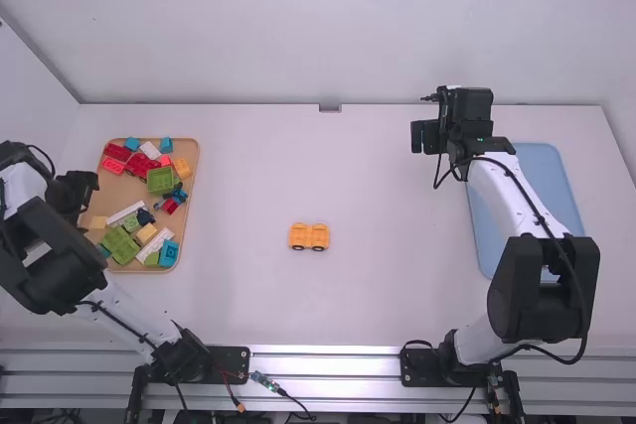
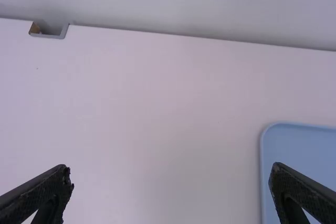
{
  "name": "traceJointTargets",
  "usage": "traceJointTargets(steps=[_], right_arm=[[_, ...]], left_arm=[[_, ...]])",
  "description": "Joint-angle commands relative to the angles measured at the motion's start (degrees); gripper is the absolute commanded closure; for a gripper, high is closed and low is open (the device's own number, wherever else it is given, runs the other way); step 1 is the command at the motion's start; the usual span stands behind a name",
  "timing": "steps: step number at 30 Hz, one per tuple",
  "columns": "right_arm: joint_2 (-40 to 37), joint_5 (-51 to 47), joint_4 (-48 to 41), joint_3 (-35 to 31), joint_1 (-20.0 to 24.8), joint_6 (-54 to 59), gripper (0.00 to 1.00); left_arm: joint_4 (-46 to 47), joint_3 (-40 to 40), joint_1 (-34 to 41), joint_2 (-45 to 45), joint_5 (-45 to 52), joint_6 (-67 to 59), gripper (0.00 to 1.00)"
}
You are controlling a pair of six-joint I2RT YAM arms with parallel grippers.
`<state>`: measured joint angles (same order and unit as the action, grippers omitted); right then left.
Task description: Assemble lego blocks to make yellow taxi
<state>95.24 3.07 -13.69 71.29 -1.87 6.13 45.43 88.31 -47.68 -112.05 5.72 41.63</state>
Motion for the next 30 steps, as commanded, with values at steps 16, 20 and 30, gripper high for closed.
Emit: traceJointTargets(steps=[16,20,30], right_arm=[[0.2,0.2,-0.1,1.4,0.0,-0.3,0.01],[0.2,0.6,0.0,1.4,0.0,-0.3,0.01],[0.2,1.7,0.0,1.4,0.0,-0.3,0.01]], left_arm=[[3.6,8.7,0.2,-13.5,-3.9,0.5,0.01],[2.7,8.8,0.4,-14.6,-3.9,0.5,0.03],[2.3,8.8,0.5,-15.3,-6.6,0.5,0.26]])
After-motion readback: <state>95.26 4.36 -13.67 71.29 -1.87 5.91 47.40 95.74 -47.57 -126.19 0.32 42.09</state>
